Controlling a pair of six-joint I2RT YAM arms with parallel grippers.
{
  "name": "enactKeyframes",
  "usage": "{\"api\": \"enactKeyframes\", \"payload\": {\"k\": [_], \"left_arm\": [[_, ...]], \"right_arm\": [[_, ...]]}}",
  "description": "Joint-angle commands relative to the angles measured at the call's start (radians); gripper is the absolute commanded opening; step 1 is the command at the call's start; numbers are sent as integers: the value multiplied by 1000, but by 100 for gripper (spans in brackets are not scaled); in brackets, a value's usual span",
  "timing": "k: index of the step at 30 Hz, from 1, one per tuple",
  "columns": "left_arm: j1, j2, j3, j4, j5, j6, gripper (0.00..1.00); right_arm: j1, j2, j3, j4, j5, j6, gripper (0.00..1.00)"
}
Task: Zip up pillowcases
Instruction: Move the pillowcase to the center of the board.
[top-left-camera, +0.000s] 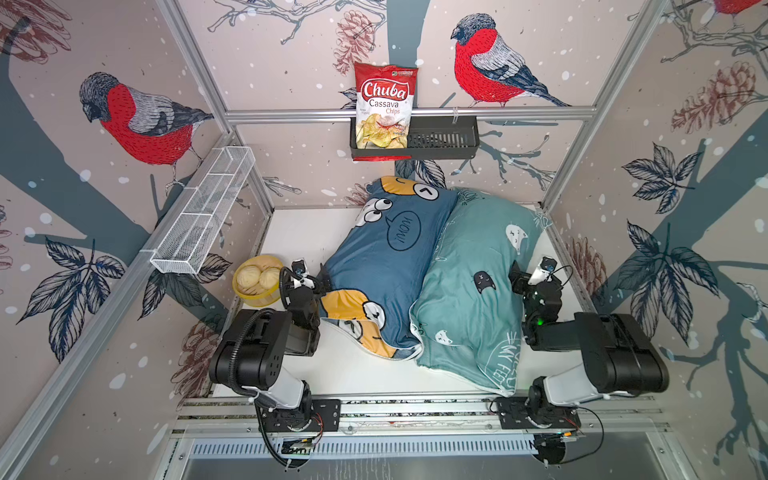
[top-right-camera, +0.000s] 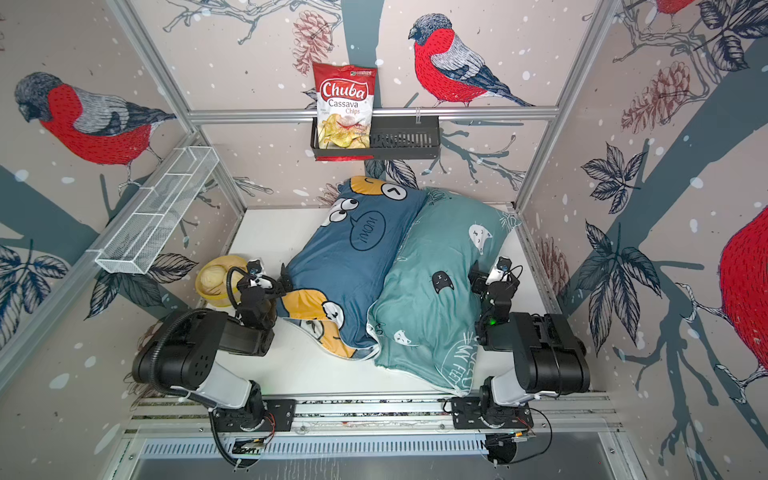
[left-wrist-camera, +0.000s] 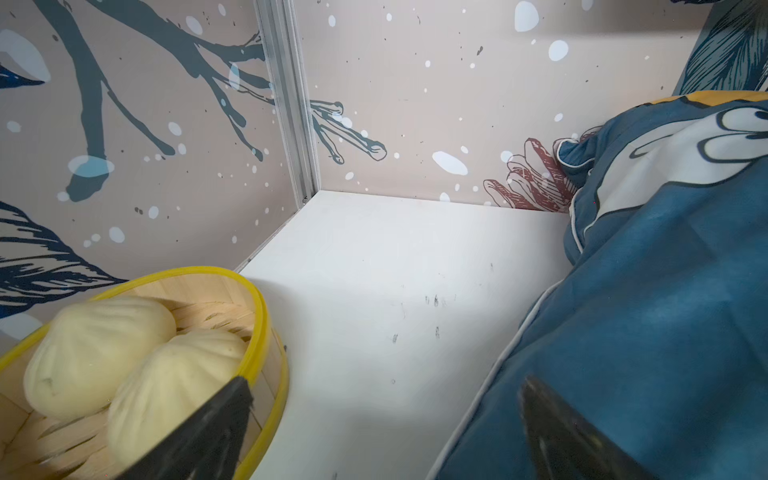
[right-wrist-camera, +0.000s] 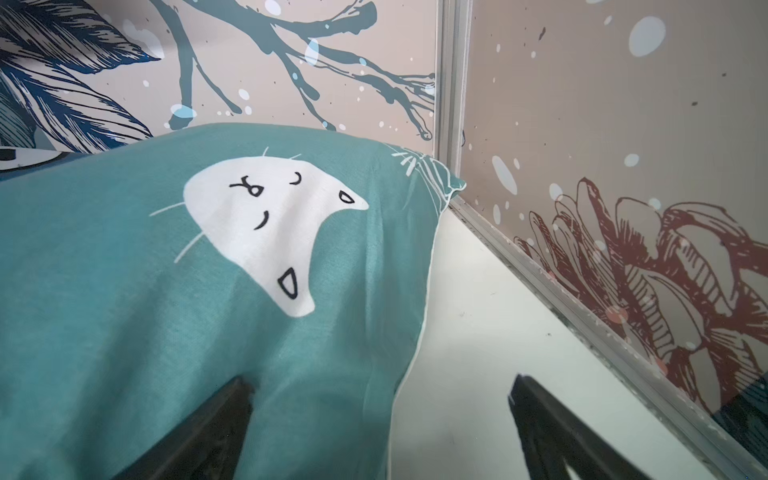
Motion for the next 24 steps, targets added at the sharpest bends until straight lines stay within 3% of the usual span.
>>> {"api": "enactKeyframes", "payload": {"k": [1,24], "left_arm": [[2,1,-1,21,-6,7,100],[3,1,5,12,-2,5,100]], "right_arm": [[4,-1,1,-4,-35,-1,100],[-3,1,5,-12,-45,4,100]]}}
